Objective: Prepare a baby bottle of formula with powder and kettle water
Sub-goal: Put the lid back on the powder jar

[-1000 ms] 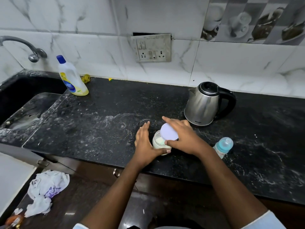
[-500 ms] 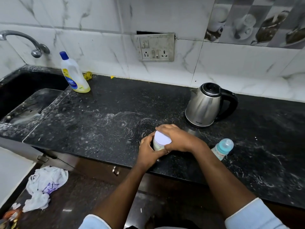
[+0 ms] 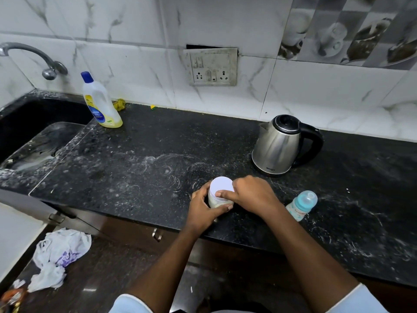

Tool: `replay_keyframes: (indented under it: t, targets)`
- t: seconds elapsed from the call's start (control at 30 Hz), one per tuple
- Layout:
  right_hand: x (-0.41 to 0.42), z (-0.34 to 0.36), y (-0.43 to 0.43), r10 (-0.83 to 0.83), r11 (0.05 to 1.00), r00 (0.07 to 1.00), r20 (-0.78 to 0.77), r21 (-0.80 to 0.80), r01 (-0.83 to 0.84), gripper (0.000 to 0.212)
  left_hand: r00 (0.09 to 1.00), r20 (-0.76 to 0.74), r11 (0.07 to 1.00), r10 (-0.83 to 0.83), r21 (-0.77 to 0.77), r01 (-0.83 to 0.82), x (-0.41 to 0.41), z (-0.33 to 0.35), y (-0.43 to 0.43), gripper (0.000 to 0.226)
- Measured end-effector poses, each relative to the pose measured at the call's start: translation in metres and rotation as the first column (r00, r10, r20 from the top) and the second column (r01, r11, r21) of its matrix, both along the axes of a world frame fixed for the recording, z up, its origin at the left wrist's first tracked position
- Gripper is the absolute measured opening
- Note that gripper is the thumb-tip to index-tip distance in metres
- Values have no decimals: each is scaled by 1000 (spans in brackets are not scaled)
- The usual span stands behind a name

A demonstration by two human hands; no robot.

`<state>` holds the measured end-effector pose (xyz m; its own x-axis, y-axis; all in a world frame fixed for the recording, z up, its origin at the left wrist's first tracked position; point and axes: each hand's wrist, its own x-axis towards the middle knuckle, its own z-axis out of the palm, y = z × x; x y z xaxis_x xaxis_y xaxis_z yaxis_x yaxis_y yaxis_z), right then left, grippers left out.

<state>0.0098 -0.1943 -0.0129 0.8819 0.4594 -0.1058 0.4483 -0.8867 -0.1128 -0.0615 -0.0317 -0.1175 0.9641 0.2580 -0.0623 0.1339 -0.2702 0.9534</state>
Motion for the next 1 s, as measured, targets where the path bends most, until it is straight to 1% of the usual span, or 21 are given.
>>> replay_keyframes:
  t: [0.03, 0.07, 0.1, 0.13, 0.17, 0.23, 0.27, 0.3, 0.37, 0.47, 0.53, 0.6, 0.63, 0.67, 0.7, 0.77, 0.8, 0.87, 0.93, 1.0]
  targets:
    - [-2, 1, -3, -34, 997, 999, -10, 69, 34, 73, 1000, 5, 1000, 1, -6, -1, 0, 0, 0, 91]
    - [-4, 1, -5, -62, 985, 998, -16, 157, 64, 66, 1000, 10, 1000, 3, -6, -3, 1, 0, -1, 91]
    - [-4, 0, -6, -58, 963, 998, -4, 265, 57, 53, 1000, 15, 1000, 3, -3, -3, 2, 1, -1, 91]
    - [-5, -2, -6, -35, 928, 999, -16, 370, 38, 34, 1000, 19, 1000, 1, -2, 0, 2, 0, -1, 91]
    - [-4, -3, -5, 17, 904, 998, -63, 428, 11, 25, 1000, 21, 1000, -2, -4, 2, 2, 0, 0, 90]
    - [-4, -4, -1, 133, 901, 967, -218, 432, -27, 69, 1000, 15, 1000, 0, -4, 0, 2, -1, 0, 90]
    - [-5, -5, 0, 150, 903, 948, -281, 429, -16, 80, 1000, 12, 1000, 2, -1, -1, 2, -2, 0, 90]
    - [-6, -7, 1, 152, 895, 937, -315, 445, 4, 83, 1000, 12, 1000, 2, 2, -2, 2, -2, 1, 90]
    - [-8, -15, 1, 113, 875, 939, -324, 480, 60, 82, 1000, 16, 1000, -5, 1, 5, 2, -3, 1, 89]
    - [-9, -19, -3, 6, 897, 963, -269, 426, 114, 76, 1000, 22, 1000, -3, -21, 3, 4, -4, 1, 90]
    - [-8, -21, -7, -63, 918, 989, -133, 382, 110, 64, 1000, 25, 1000, -2, -25, 3, 4, -4, 0, 91]
    - [-9, -20, -9, -96, 899, 995, -9, 429, 91, 51, 999, 32, 1000, -1, -23, 2, 4, -5, 0, 91]
    - [-8, -20, -9, -77, 882, 997, 10, 466, 63, 50, 999, 32, 1000, 1, -25, 0, 4, -6, 1, 91]
    - [-8, -19, -9, -27, 869, 999, -22, 494, 34, 56, 1000, 29, 1000, 2, -26, -1, 4, -6, 1, 91]
    - [-7, -19, -8, 47, 862, 994, -100, 507, 10, 68, 1000, 27, 1000, 1, -21, -1, 5, -6, 2, 91]
    - [-5, -20, -5, 177, 862, 949, -262, 506, -21, 91, 1000, 29, 1000, -7, -7, 8, 5, -7, 3, 90]
    - [-3, -21, -3, 201, 866, 932, -300, 499, -26, 95, 1000, 28, 1000, -13, -8, 14, 5, -7, 3, 89]
    - [0, -25, 0, 175, 875, 944, -280, 483, -19, 95, 999, 26, 1000, -26, -10, 26, 6, -6, 3, 89]
    - [1, -25, 2, 111, 911, 976, -187, 412, -24, 97, 999, 27, 1000, -30, -7, 30, 6, -6, 3, 90]
    - [2, -26, 2, 113, 933, 986, -126, 353, -62, 102, 999, 28, 999, -38, -27, 39, 7, -7, 4, 93]
